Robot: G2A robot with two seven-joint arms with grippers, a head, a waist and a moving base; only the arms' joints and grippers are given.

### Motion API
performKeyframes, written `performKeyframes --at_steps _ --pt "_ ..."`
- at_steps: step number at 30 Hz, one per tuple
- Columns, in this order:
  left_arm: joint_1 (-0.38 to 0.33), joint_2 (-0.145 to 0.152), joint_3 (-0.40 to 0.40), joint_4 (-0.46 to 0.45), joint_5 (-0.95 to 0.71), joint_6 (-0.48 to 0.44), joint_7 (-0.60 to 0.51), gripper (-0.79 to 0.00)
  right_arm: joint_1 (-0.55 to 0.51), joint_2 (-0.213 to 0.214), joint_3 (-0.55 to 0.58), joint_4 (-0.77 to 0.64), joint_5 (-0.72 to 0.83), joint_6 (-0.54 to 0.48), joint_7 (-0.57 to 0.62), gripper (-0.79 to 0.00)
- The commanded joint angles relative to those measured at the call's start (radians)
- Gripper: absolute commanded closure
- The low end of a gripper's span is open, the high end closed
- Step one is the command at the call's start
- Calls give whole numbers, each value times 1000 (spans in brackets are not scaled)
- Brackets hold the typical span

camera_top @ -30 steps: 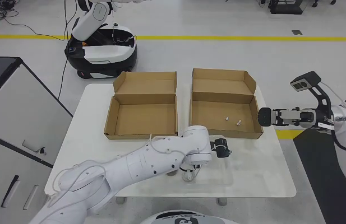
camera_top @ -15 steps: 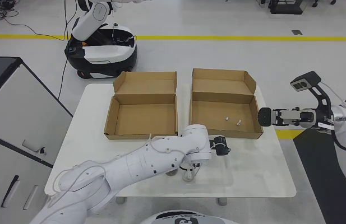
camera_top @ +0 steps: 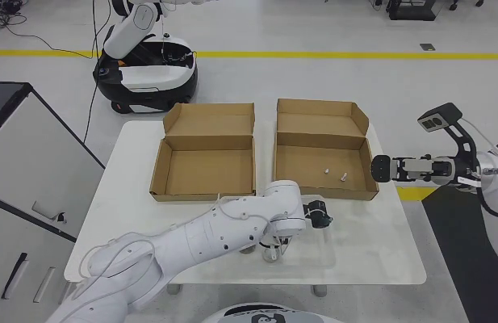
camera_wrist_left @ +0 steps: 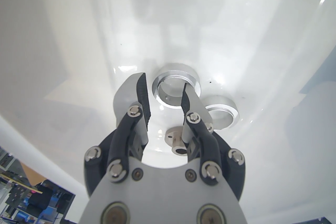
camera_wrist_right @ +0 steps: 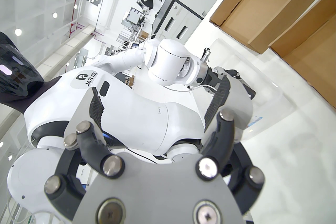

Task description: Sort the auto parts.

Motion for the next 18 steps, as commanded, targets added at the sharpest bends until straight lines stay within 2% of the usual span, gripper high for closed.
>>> performKeyframes --at_steps 1,18 --pt "-1 1 -2 -1 -1 1 1 -326 0 0 0 0 0 0 0 -785" --pt "-15 -11 6 43 0 -16 16 -296 0 0 0 0 0 0 0 -785"
